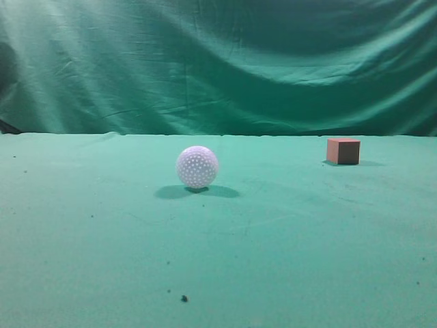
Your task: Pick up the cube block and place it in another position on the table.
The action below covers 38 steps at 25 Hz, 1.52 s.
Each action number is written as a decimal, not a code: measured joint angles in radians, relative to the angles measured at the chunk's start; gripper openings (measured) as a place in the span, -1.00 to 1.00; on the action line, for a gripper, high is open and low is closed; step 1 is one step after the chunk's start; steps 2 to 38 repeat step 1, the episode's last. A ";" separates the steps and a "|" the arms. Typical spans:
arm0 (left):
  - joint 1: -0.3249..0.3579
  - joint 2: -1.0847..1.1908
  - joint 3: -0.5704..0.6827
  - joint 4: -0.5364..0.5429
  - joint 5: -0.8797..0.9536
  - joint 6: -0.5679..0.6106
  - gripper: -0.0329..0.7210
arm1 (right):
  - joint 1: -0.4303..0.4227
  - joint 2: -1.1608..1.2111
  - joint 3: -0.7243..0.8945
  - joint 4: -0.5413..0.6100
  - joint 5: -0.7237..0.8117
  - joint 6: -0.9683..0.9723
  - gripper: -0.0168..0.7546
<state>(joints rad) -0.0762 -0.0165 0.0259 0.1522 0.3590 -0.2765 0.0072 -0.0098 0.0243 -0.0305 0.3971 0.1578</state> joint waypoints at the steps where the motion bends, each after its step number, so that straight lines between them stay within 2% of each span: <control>1: 0.000 0.000 0.000 0.000 0.000 0.000 -0.22 | 0.000 0.000 0.000 0.000 0.000 0.000 -0.96; 38: 0.000 0.000 0.000 0.000 0.000 0.000 -0.22 | 0.000 0.000 0.000 0.000 0.000 0.000 -0.96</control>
